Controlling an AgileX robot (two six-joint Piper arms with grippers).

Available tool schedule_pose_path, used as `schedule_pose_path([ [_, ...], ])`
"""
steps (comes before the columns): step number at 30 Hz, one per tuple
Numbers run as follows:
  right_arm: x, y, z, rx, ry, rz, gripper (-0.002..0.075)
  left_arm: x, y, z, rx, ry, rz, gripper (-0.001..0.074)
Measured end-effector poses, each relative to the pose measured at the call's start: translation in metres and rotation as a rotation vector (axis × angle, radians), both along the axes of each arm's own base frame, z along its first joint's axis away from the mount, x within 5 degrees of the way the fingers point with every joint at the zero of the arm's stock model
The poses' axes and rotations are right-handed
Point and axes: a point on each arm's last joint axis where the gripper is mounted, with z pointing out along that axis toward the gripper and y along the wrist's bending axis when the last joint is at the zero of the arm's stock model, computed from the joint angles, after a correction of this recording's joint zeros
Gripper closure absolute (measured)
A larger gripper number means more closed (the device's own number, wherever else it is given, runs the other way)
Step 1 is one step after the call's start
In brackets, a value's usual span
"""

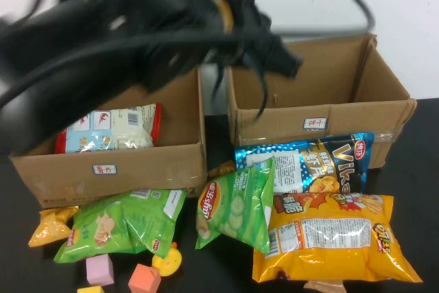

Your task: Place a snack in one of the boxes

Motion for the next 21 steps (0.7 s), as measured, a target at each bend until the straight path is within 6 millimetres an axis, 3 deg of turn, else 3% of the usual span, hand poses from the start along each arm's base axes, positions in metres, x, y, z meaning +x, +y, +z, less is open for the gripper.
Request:
schedule_pose_path([
  [3,0.0,0.0,0.0,0.0,0.0,0.0,0.0727,-0.038,0.018,0.002,-0.002,0.008,-0.034,0.0731],
  [9,0.0,0.0,0.0,0.0,0.0,0.0,0.0727,-0.093,0.069,-0.001,-0.035,0.091,0.039,0.0735],
  [14,0.0,0.0,0.0,0.0,0.0,0.0,0.0727,-0.123,0.1,-0.002,-0.009,0.05,0.037,0.0736],
  [21,0.0,0.0,0.0,0.0,0.0,0.0,0.0727,-0.154,0.137,-0.038,-0.048,0.009,0.085,0.0736],
])
